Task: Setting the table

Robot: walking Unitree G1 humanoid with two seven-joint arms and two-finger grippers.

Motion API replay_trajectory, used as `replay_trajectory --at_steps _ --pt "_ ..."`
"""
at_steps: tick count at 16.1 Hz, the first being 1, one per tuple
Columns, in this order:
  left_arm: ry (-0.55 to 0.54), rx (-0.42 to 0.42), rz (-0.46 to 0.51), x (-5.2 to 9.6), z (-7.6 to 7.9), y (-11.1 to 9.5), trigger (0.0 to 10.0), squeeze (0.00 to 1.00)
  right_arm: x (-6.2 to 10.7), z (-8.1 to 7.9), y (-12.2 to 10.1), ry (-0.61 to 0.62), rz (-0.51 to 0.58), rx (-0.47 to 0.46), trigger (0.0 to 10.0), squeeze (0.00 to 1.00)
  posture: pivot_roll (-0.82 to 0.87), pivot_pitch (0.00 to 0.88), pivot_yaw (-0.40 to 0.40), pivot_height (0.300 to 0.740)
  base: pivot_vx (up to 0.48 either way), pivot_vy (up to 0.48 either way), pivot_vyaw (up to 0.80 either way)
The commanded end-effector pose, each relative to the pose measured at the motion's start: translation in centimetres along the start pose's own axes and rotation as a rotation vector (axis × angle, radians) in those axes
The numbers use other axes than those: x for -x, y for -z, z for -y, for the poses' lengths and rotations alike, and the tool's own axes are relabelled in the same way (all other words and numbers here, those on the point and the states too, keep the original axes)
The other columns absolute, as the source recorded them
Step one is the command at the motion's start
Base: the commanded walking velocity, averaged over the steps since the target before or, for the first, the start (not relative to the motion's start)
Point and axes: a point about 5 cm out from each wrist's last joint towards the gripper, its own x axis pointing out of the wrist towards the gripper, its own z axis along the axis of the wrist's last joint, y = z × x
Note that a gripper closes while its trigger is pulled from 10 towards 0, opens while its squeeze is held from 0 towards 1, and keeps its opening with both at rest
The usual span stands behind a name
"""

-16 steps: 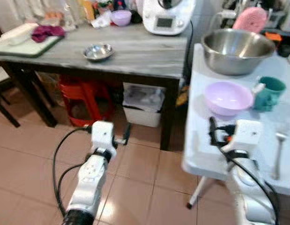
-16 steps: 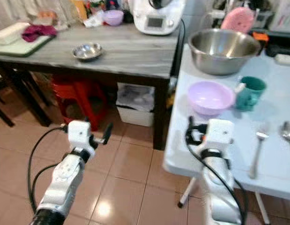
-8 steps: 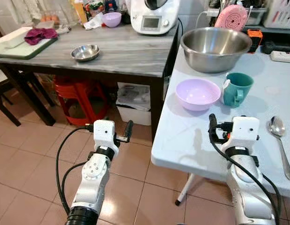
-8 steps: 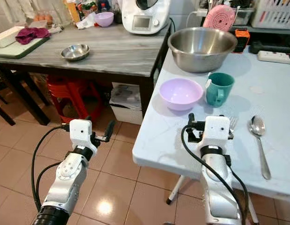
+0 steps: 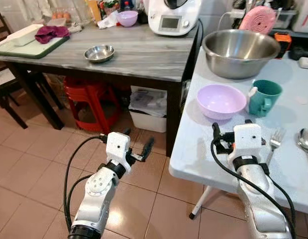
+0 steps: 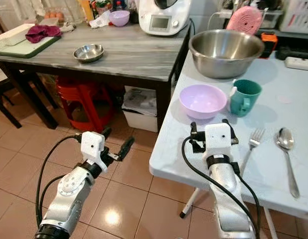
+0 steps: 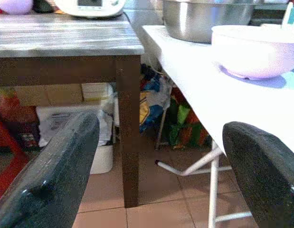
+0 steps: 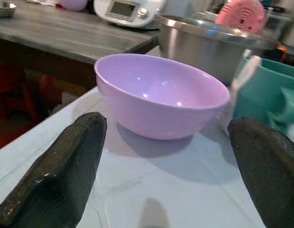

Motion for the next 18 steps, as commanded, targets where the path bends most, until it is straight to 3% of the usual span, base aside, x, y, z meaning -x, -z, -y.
replay_trajectory --at_steps 1,6,14,18 --pt "0.037 -0.014 0.003 0.2 0.3 -0.2 10.0 0.00 -0.7 0.1 -0.3 -0.031 -0.001 0.021 10.0 0.00 -0.24 0.079 0.078 0.740 0.000 0.000 0.00" --pt "0.122 -0.005 -0.005 0.5 1.5 -0.2 10.0 0.00 -3.2 0.6 -1.3 -0.175 -0.021 0.112 10.0 0.00 -0.23 0.107 0.077 0.740 0.000 0.000 0.00" --pt "0.149 0.026 -0.012 0.8 2.0 -0.4 10.0 0.00 -5.8 1.7 -2.5 -0.335 -0.050 0.274 10.0 0.00 -0.23 0.130 0.066 0.740 0.000 0.000 0.00" --pt "0.145 0.018 -0.031 1.4 1.3 -0.2 10.0 0.00 -7.2 1.4 -2.9 -0.423 -0.081 0.324 10.0 0.00 -0.23 0.144 0.072 0.740 0.000 0.000 0.00"
